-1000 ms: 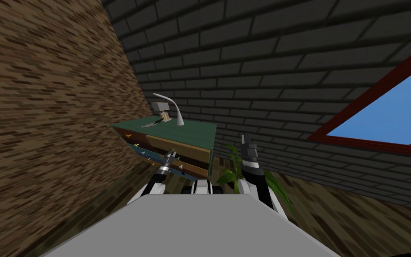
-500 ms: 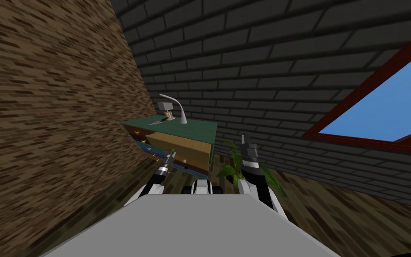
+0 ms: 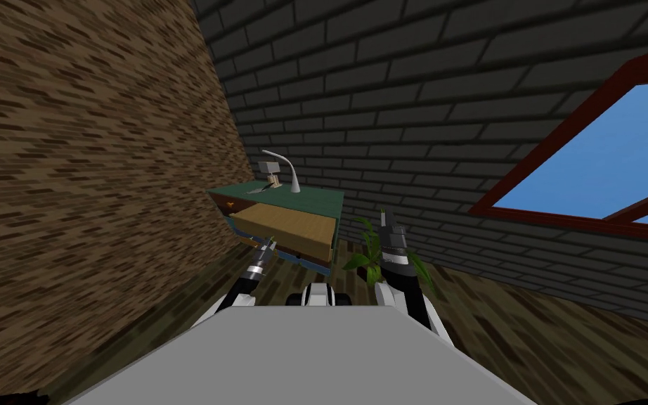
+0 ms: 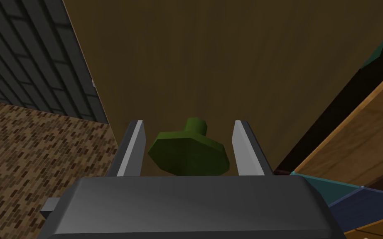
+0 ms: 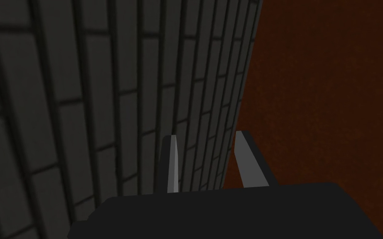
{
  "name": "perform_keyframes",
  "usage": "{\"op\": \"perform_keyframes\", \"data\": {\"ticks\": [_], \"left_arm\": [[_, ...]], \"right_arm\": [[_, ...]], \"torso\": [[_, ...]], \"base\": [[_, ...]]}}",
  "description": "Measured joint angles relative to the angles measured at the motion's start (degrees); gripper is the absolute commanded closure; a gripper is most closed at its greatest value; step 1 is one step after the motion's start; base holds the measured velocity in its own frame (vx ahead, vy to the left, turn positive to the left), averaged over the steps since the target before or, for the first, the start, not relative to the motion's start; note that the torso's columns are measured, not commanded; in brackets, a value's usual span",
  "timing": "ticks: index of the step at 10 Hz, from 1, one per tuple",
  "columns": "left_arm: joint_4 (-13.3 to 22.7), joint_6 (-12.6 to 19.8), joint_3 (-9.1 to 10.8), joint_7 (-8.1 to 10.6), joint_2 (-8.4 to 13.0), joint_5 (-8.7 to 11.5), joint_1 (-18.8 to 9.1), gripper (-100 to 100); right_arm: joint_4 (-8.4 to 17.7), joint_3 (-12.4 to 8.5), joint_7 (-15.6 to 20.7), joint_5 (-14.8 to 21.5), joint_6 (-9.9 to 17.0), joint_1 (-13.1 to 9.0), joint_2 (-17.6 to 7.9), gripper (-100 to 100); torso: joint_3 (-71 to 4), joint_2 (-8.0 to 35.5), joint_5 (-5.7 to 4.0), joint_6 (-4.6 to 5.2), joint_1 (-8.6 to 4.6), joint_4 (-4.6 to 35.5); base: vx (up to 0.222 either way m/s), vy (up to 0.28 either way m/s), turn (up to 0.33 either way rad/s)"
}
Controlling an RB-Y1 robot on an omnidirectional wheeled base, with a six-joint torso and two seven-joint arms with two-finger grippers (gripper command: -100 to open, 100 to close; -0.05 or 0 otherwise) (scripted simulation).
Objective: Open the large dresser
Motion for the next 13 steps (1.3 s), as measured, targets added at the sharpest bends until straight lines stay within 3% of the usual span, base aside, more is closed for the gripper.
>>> {"op": "perform_keyframes", "data": {"ticks": [6, 7, 9, 13], "left_arm": [[-0.9, -1.7, -0.71, 0.76, 1.3, 0.1, 1.6, 100], [-1.3, -1.7, -0.92, 0.85, 1.6, 0.1, 2.1, -100], [-4.0, 0.2, -0.13, 1.65, 3.6, 1.0, 2.8, -100], [-8.8, 4.2, 1.15, 2.83, 6.8, 2.7, 3.9, -100]], "right_arm": [[0.0, 0.0, 0.0, 0.0, 0.0, 0.0, 0.0, 0], [0.0, 0.0, 0.0, 0.0, 0.0, 0.0, 0.0, 0], [0.0, 0.0, 0.0, 0.0, 0.0, 0.0, 0.0, 0], [0.0, 0.0, 0.0, 0.0, 0.0, 0.0, 0.0, 0]], "torso": [[0.2, 0.3, 0.1, -0.02, 0.12, 0.0], [0.2, 0.3, 0.13, -0.02, 0.2, 0.0], [-0.1, -0.2, -0.2, 0.06, -0.4, 0.1], [0.4, 0.7, -0.28, -0.01, -0.19, 0.5]], "base": [[-0.148, 0.046, 0.03], [-0.086, -0.001, 0.049], [0.022, -0.07, 0.046], [0.014, -0.05, 0.027]]}}
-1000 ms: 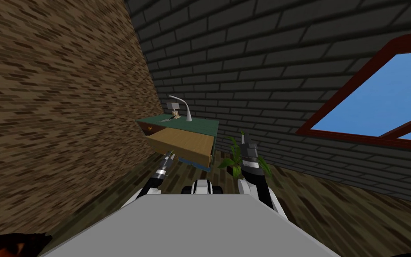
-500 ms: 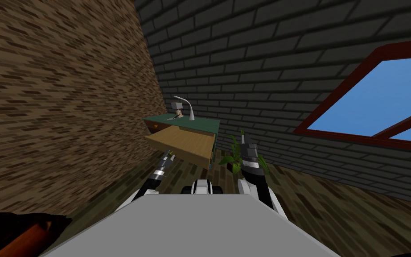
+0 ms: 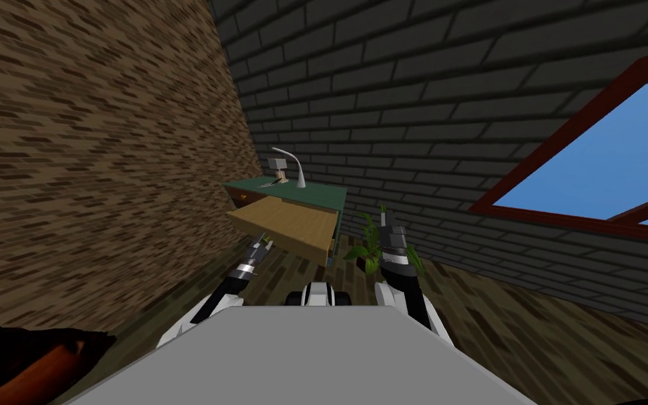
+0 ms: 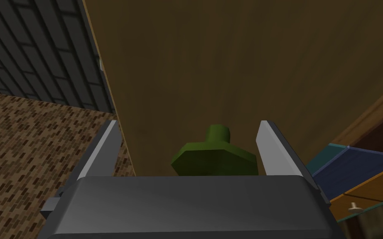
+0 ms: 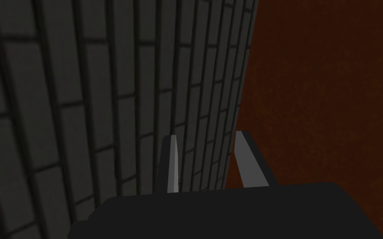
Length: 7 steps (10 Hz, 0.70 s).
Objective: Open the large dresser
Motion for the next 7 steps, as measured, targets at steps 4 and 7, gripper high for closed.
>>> {"op": "perform_keyframes", "data": {"ticks": [4, 7], "left_arm": [[-2.9, 3.2, 0.67, 1.0, 2.4, 1.2, 1.1, 0], [-2.4, 3.7, 0.58, 0.97, 2.4, 1.2, 1.4, 0]], "right_arm": [[0.0, 0.0, 0.0, 0.0, 0.0, 0.0, 0.0, 0], [0.0, 0.0, 0.0, 0.0, 0.0, 0.0, 0.0, 0]], "torso": [[0.1, 0.2, -0.18, 0.01, -0.3, 0.2], [-0.1, -0.2, 0.03, 0.04, -0.12, -0.1]], "base": [[0.0, -0.022, 0.021], [0.0, 0.0, 0.0]]}}
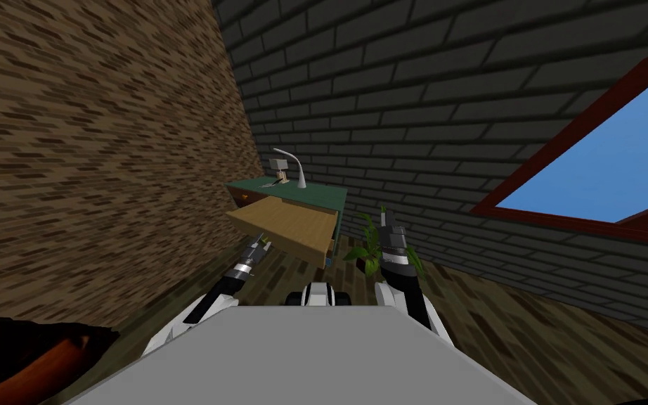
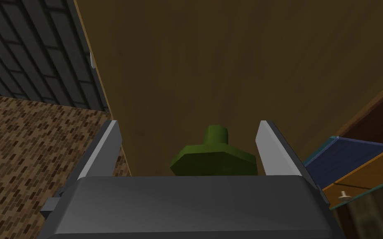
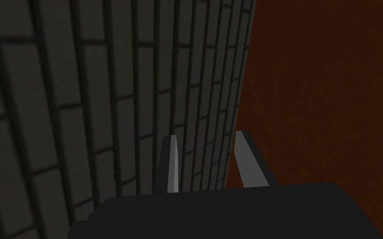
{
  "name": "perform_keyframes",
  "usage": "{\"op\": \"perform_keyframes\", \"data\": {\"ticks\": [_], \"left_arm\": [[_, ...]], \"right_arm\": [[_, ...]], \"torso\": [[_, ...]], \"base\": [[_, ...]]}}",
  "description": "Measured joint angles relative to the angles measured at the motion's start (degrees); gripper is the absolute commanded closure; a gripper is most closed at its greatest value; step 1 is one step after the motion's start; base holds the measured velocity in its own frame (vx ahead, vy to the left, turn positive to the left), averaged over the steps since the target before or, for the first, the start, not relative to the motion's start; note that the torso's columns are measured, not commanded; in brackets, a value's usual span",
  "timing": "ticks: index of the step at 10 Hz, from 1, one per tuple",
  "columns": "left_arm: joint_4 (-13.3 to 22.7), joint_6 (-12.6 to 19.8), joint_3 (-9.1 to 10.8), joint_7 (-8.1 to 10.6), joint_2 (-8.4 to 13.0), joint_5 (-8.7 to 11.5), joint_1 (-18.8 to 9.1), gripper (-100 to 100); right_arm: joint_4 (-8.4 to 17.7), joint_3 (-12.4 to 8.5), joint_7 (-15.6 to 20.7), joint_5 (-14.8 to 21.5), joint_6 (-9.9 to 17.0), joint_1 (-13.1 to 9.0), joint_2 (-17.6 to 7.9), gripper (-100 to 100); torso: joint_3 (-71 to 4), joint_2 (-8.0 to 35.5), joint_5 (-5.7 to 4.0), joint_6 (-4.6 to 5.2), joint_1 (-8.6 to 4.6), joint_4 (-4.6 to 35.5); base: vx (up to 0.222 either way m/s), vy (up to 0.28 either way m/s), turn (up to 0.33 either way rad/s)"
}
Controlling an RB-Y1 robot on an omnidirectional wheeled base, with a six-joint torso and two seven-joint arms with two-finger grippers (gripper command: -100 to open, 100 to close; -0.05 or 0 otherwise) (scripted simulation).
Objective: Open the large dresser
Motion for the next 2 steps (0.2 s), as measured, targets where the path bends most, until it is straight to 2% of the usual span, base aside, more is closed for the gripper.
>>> {"op": "perform_keyframes", "data": {"ticks": [2], "left_arm": [[0.2, 0.1, -0.01, -0.01, 0.0, 0.0, 0.1, 0]], "right_arm": [[0.0, 0.0, 0.0, 0.0, 0.0, 0.0, 0.0, 0]], "torso": [[0.0, -0.1, 0.06, -0.01, 0.08, -0.1]], "base": [[0.0, 0.0, 0.0]]}}
